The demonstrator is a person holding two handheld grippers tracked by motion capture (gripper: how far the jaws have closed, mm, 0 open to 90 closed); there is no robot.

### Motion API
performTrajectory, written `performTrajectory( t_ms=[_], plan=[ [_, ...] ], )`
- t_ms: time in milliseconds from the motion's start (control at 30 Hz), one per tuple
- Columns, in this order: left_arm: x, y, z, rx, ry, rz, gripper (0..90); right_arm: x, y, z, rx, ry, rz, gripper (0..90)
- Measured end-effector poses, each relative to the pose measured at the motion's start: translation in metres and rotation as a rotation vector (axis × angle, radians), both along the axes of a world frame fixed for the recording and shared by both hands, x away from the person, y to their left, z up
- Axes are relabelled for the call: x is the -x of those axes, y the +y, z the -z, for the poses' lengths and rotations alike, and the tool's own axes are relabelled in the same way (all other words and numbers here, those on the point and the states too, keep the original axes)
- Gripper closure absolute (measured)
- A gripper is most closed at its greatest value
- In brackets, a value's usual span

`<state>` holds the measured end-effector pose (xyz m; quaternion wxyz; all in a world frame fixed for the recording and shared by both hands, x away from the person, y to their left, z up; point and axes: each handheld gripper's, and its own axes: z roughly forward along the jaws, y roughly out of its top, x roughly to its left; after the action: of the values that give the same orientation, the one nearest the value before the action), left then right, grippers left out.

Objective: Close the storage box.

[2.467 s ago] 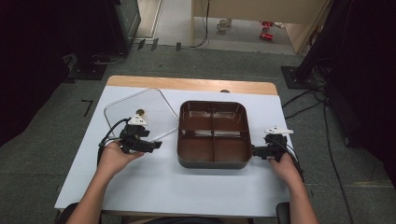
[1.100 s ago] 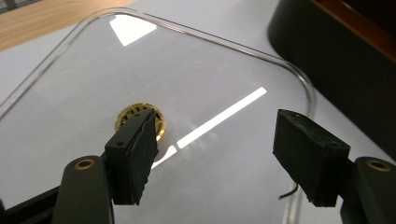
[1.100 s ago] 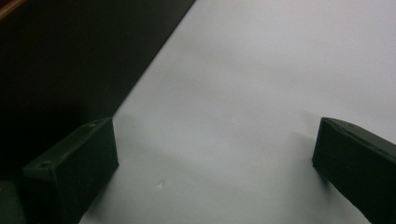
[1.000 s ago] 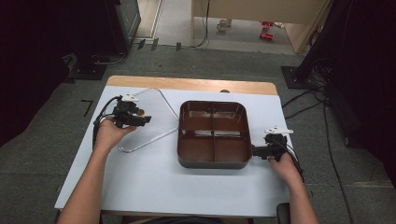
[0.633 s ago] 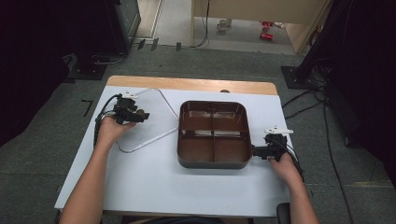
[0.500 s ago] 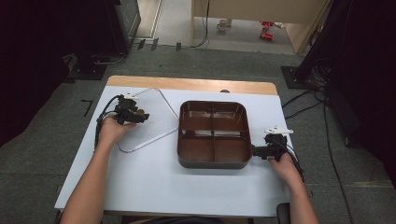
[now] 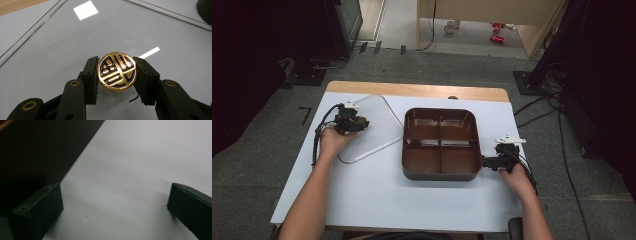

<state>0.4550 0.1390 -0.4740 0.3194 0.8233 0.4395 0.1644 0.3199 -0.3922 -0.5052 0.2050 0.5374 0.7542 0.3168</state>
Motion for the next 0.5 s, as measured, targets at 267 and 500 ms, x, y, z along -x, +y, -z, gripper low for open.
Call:
performTrajectory(
  t_ms=[267, 500],
  plan=[
    [0.0, -0.001, -0.004, -0.019, 0.006, 0.003, 59.3, 0.0, 0.0, 0.0, -0.001, 0.001, 0.0, 0.0],
    [0.002, 0.003, -0.017, 0.008, 0.012, 0.008, 59.3, 0.0, 0.0, 0.0, 0.0, 0.0, 0.0, 0.0]
  ],
)
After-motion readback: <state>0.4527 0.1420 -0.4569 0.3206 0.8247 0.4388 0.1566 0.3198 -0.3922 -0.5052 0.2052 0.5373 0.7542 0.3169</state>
